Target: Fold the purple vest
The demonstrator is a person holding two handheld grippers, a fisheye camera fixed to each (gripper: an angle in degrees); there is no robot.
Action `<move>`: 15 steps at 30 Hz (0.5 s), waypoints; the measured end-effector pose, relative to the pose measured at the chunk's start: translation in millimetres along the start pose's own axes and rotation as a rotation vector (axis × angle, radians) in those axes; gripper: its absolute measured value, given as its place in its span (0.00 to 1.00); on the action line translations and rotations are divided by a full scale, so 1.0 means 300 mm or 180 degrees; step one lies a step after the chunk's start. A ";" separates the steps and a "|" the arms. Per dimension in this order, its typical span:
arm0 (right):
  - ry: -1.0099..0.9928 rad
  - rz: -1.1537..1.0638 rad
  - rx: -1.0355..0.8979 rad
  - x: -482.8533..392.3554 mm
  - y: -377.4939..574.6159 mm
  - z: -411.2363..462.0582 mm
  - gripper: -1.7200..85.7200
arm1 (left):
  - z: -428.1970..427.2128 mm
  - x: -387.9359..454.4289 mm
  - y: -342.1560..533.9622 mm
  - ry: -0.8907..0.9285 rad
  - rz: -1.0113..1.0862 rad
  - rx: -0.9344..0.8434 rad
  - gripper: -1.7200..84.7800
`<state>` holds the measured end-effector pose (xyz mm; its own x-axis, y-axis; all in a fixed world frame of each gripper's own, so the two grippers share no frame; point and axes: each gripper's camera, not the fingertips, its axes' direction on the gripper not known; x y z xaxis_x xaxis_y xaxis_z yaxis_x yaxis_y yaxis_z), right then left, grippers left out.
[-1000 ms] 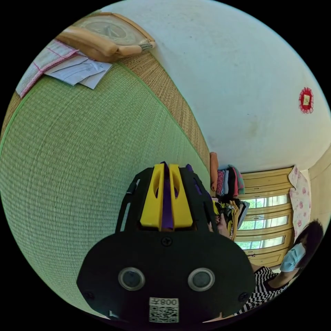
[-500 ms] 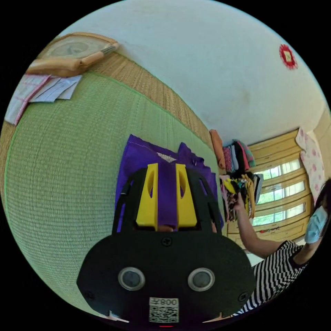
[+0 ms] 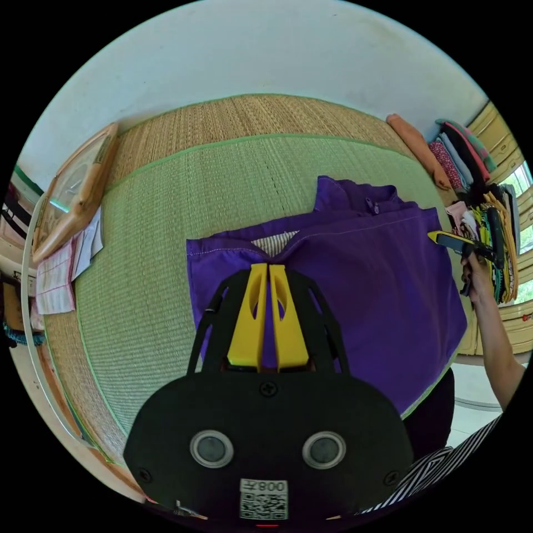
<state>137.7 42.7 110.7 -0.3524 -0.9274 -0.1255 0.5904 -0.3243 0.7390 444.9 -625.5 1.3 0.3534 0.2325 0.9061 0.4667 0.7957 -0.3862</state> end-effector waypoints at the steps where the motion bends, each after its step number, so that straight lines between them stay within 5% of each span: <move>1: -0.0003 -0.0030 -0.0004 -0.017 -0.006 -0.006 0.06 | -0.030 0.010 0.003 0.0005 0.0006 0.0079 0.03; 8: -0.0161 -0.0041 0.0458 -0.082 0.001 -0.151 0.03 | -0.166 0.025 0.016 0.0060 -0.0120 0.0538 0.03; 15: -0.0255 0.0167 0.0292 -0.069 -0.041 -0.109 0.02 | -0.058 -0.023 0.013 0.0094 -0.0413 0.0085 0.05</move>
<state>161.5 59.8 82.6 -0.3817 -0.9237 -0.0345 0.5419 -0.2539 0.8012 458.4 -633.5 -9.4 0.3153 0.1103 0.9425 0.4886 0.8326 -0.2609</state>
